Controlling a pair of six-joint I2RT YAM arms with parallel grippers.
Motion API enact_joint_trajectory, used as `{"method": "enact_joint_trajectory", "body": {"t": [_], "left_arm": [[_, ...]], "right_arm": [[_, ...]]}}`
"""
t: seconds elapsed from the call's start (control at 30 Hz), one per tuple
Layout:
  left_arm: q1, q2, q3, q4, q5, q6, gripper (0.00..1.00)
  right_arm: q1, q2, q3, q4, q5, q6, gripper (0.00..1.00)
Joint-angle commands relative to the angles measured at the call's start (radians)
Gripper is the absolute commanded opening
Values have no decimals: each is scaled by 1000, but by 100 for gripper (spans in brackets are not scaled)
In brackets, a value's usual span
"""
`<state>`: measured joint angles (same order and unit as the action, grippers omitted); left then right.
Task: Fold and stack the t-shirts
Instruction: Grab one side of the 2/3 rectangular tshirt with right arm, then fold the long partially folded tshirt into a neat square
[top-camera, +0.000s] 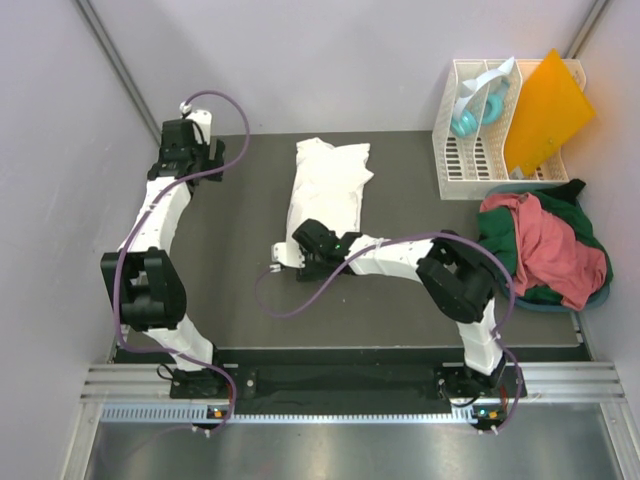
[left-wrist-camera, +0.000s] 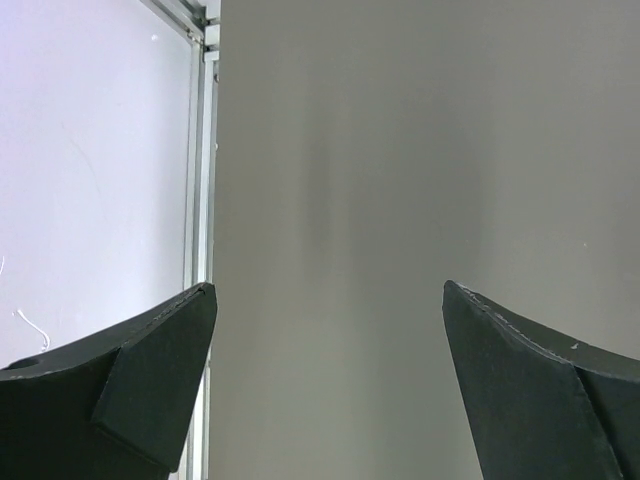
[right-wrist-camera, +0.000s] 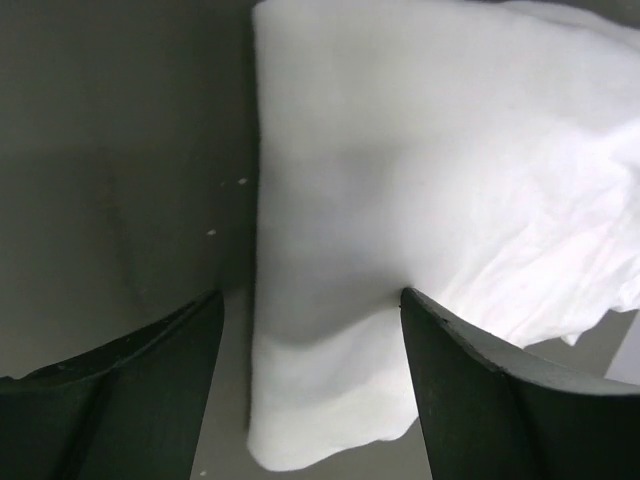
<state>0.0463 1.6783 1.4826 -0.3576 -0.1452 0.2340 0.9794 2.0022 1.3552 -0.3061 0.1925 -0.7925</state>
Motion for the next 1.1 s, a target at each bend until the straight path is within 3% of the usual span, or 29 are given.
{"method": "enact_joint_trajectory", "body": {"t": [0.0, 0.17, 0.23, 0.27, 0.3, 0.37, 0.43, 0.5, 0.63, 0.87, 1.07], "left_arm": [[0, -28, 10, 5, 18, -4, 99], [1, -6, 39, 14, 10, 14, 99], [9, -2, 47, 17, 12, 16, 99], [12, 1, 54, 20, 12, 22, 99], [15, 4, 61, 20, 12, 22, 99], [27, 12, 76, 19, 15, 24, 99], [39, 18, 88, 16, 22, 27, 99], [46, 17, 94, 16, 25, 31, 99], [61, 24, 99, 17, 35, 41, 99], [66, 47, 129, 25, 50, 34, 99], [66, 55, 172, 19, 67, 41, 99]], "right_arm": [[-7, 64, -5, 114, 44, -25, 73], [-19, 99, 9, 119, 50, -36, 72], [-25, 101, 4, 113, 38, -45, 65], [-27, 102, 1, 105, 21, -50, 60], [-28, 102, 2, 85, 13, -51, 46], [-30, 105, 10, 52, -26, -54, 35], [-33, 101, 24, -11, -57, -50, 12], [-36, 84, 38, -81, -125, -50, 0], [-45, -6, 110, -272, -278, -79, 0], [-42, -28, 395, -790, -583, -142, 0], [10, -69, 430, -922, -731, -125, 0]]}}
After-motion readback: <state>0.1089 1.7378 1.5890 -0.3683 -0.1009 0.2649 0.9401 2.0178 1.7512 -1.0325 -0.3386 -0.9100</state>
